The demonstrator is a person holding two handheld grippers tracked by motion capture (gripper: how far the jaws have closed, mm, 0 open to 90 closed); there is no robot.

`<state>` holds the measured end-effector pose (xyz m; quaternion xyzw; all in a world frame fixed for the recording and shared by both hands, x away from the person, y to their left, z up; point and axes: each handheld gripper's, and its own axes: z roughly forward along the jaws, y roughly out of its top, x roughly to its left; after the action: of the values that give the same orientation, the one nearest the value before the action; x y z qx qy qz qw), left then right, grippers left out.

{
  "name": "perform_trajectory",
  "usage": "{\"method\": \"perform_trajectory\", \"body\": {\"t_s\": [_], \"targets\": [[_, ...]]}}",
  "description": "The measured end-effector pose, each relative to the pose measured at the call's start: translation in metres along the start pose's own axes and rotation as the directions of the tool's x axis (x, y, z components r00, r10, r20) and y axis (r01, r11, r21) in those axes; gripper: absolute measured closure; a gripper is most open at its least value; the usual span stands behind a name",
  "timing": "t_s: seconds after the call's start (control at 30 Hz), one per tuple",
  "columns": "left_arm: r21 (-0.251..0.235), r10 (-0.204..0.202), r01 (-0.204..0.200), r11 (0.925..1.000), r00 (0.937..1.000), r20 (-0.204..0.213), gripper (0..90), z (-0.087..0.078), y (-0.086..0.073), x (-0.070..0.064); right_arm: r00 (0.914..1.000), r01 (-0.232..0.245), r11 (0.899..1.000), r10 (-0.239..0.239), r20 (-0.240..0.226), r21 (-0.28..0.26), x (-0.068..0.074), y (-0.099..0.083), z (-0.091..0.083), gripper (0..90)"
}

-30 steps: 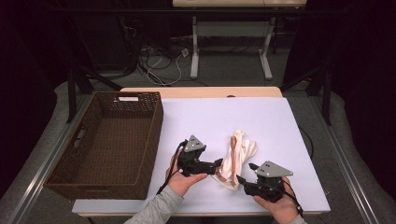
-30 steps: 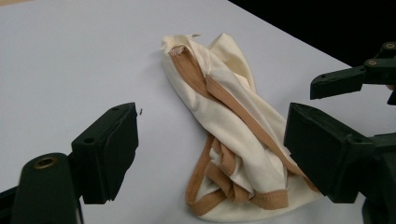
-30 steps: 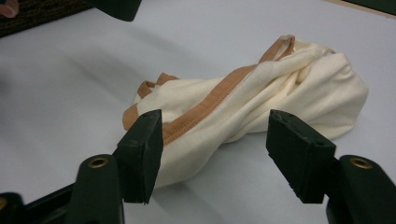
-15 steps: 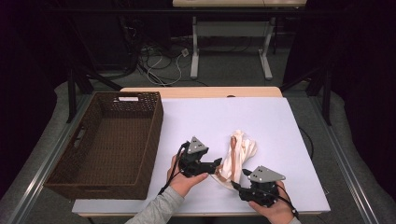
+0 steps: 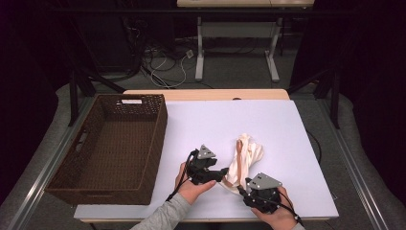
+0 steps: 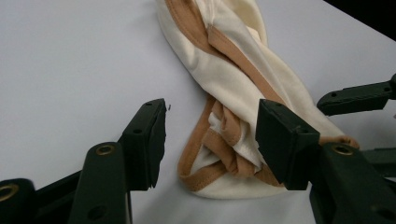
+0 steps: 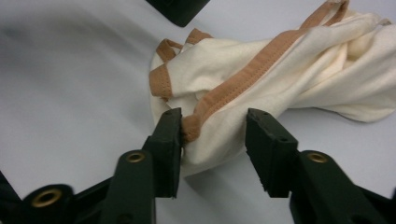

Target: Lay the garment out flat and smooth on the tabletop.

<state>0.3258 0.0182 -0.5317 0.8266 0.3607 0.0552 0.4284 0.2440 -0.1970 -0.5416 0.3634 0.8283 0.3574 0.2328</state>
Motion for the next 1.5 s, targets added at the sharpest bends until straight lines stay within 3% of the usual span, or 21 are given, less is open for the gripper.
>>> {"method": "perform_trajectory", "body": {"t_s": [0.07, 0.1, 0.17, 0.33, 0.53, 0.6, 0.77, 0.87, 0.9, 1.07, 1.5], "targets": [[0.011, -0.009, 0.009, 0.9999, 0.9999, 0.010, 45.1, 0.003, -0.001, -0.002, 1.0000, -0.006, 1.000, 0.006, -0.002, 0.000, -0.001, 0.000, -0.001, 66.4], [0.016, 0.012, -0.012, 0.9998, 0.9999, 0.002, 45.5, 0.004, -0.001, -0.001, 1.0000, 0.000, 1.000, 0.000, -0.002, 0.001, -0.001, 0.000, -0.001, 69.4], [0.024, 0.012, -0.012, 0.9996, 0.9999, 0.002, 47.2, 0.006, -0.002, -0.002, 1.0000, -0.007, 1.000, 0.008, -0.006, 0.007, -0.001, 0.000, -0.002, 74.7], [0.025, 0.011, -0.011, 0.9996, 0.9999, 0.004, 52.5, 0.010, -0.003, -0.001, 0.9999, -0.011, 1.000, 0.011, -0.010, 0.010, -0.003, 0.000, -0.003, 82.4], [0.027, 0.009, -0.011, 0.9996, 0.9990, 0.043, 65.9, 0.012, -0.004, -0.001, 0.9998, -0.012, 1.000, 0.012, -0.013, 0.005, -0.002, -0.001, -0.003, 84.5], [0.028, -0.010, 0.008, 0.9996, 0.9982, 0.060, 70.2, 0.014, -0.004, -0.003, 0.9998, -0.013, 1.000, 0.013, -0.015, 0.007, -0.003, 0.000, -0.003, 84.7], [0.039, -0.010, 0.007, 0.9992, 0.9979, 0.064, 77.4, 0.016, -0.005, -0.004, 0.9997, -0.016, 1.000, 0.016, -0.020, 0.013, -0.003, 0.000, -0.004, 85.0], [0.035, 0.013, -0.015, 0.9993, 0.9985, 0.052, 83.3, 0.015, -0.005, -0.004, 0.9996, -0.015, 1.000, 0.015, -0.022, 0.003, -0.003, 0.000, -0.004, 85.2], [0.032, 0.002, -0.004, 0.9995, 0.9983, 0.058, 85.1, 0.015, -0.005, -0.005, 0.9996, -0.017, 1.000, 0.017, -0.023, 0.003, -0.003, 0.000, -0.004, 85.4], [0.029, 0.017, -0.019, 0.9994, 0.9988, 0.047, 87.2, 0.010, -0.004, -0.003, 0.9996, -0.023, 1.000, 0.023, -0.018, 0.002, -0.004, 0.000, -0.005, 86.2], [-0.023, -0.017, 0.017, 0.9996, 0.9998, 0.010, 87.7, -0.009, 0.004, 0.012, 0.9969, -0.075, 0.996, 0.076, 0.022, -0.038, -0.021, -0.001, -0.015, 86.9]]}}
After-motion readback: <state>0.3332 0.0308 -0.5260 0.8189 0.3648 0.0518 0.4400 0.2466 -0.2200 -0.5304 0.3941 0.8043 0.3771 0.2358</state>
